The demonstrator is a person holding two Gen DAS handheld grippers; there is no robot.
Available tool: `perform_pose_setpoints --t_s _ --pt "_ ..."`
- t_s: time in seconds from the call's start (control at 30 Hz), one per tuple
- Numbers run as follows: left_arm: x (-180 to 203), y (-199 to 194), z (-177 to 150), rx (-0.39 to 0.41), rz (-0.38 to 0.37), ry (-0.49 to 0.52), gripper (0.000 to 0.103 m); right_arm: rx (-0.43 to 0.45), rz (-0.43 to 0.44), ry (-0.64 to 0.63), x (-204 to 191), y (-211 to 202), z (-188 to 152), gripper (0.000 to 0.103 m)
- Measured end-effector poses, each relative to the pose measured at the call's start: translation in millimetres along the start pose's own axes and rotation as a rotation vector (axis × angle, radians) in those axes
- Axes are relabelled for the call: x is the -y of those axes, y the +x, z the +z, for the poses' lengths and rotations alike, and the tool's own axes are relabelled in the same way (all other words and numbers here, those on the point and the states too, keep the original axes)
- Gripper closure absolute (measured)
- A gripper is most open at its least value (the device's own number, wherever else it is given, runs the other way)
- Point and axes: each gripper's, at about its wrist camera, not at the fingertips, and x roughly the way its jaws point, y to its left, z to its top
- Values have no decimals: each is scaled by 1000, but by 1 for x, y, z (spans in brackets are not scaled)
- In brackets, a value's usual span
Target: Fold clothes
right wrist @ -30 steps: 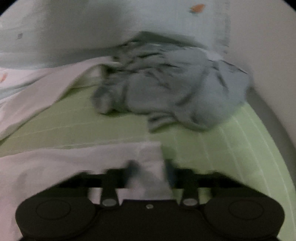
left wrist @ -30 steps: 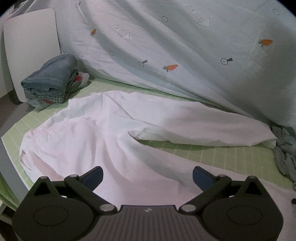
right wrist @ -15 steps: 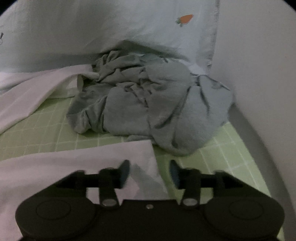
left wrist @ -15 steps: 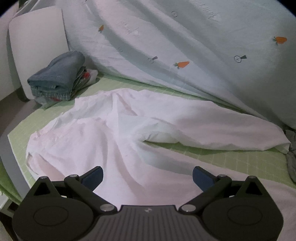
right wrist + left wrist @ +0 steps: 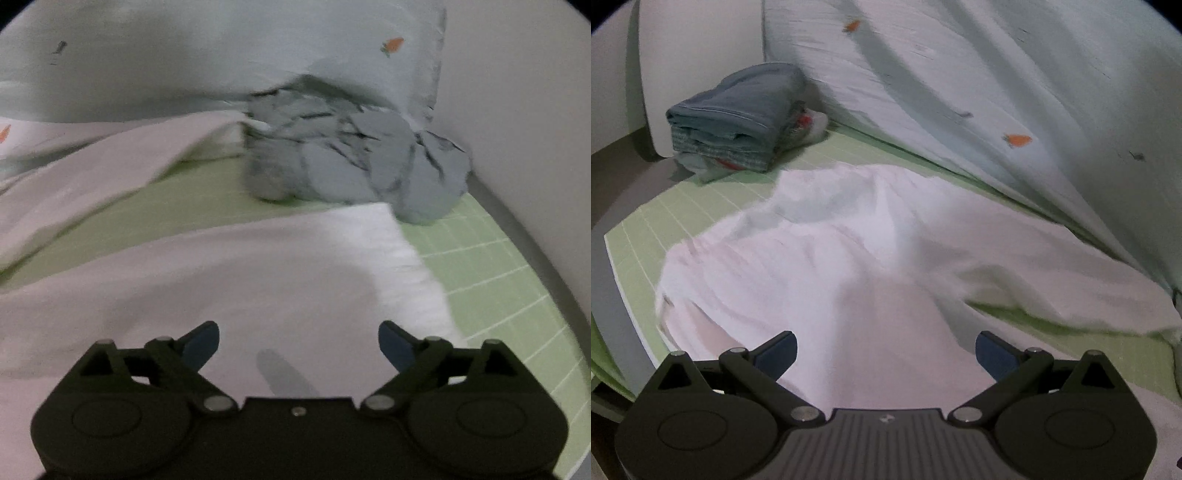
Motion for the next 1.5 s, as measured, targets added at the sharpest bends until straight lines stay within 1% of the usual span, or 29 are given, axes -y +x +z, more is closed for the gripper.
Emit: perform_pose_setpoints --t_s 0.13,0.2,0.23,0.3,0.37,0.4,0.47,0.5,0.53,0.63,0.67,0.7,0.77,0.8,0.83,0.87,0.9,0.97,1.0,1.03,1.07,1.13,1.23,1.27,1.33,1.4,1.43,1.47,1.5 --pt "-51 15 36 19 4 -26 3 14 8 12 -55 -11 -2 7" --pt "-77 28 57 29 17 -28 5 20 9 8 -87 -14 -2 2" --pt "-88 34 66 33 19 -27 10 23 9 5 -102 -15 -3 2" --pt "-109 49 84 32 5 -29 22 26 14 -3 -134 -16 -2 2" --pt "-131 68 101 23 -16 -37 43 28 19 -2 -166 -16 -1 2" --pt "-141 78 109 16 -30 -44 49 27 22 -1 -180 -15 0 2" --pt "-159 102 127 -4 -63 -64 78 19 20 1 -207 -13 3 2" --pt "-167 114 135 -14 -75 -75 83 14 18 1 -220 -11 5 2" --pt "-173 125 143 -22 -85 -83 86 6 16 0 -230 -12 5 2" --pt "-183 163 166 -43 -128 -80 85 -18 32 -12 -254 -10 10 2" --pt "-185 176 171 -47 -141 -73 81 -21 35 -26 -261 -9 11 2" --pt "-184 190 175 -56 -148 -67 79 -23 27 -43 -266 -7 12 2" --pt "-182 215 181 -78 -152 -62 65 -46 7 -64 -275 1 15 2" --pt "-181 227 183 -91 -151 -62 60 -58 3 -66 -278 3 18 2" --pt "-180 237 185 -102 -152 -62 48 -70 0 -67 -282 6 20 2" --pt "-180 244 185 -108 -162 -65 44 -81 -3 -69 -286 8 23 2" --pt "-179 251 186 -114 -171 -68 44 -82 -5 -74 -290 9 24 2" --pt "-181 262 187 -119 -207 -65 47 -90 -13 -94 -299 11 26 2" --pt "-183 265 187 -115 -227 -56 53 -95 -19 -108 -303 13 26 2" --pt "-184 269 188 -112 -237 -43 80 -103 -22 -119 -306 15 25 2" --pt "-181 271 189 -108 -211 -17 97 -110 -25 -129 -309 17 24 2" --pt "-178 271 194 -79 -155 31 97 -123 -29 -146 -316 19 22 2" --pt "-180 256 216 53 -25 82 97 -121 -28 -171 -322 19 21 2" --pt "-181 253 225 80 -2 86 97 -113 -29 -181 -324 18 21 2" --pt "-181 253 235 89 -3 86 96 -102 -31 -188 -325 16 20 2" --pt "-169 259 230 82 61 147 96 -102 -26 -173 -322 16 20 2" --pt "-162 262 227 73 95 178 91 -102 -24 -163 -320 16 20 2" --pt "-156 265 222 50 133 205 90 -97 -23 -155 -317 14 20 2" --pt "-152 266 218 28 146 205 88 -92 -21 -146 -313 12 20 2"
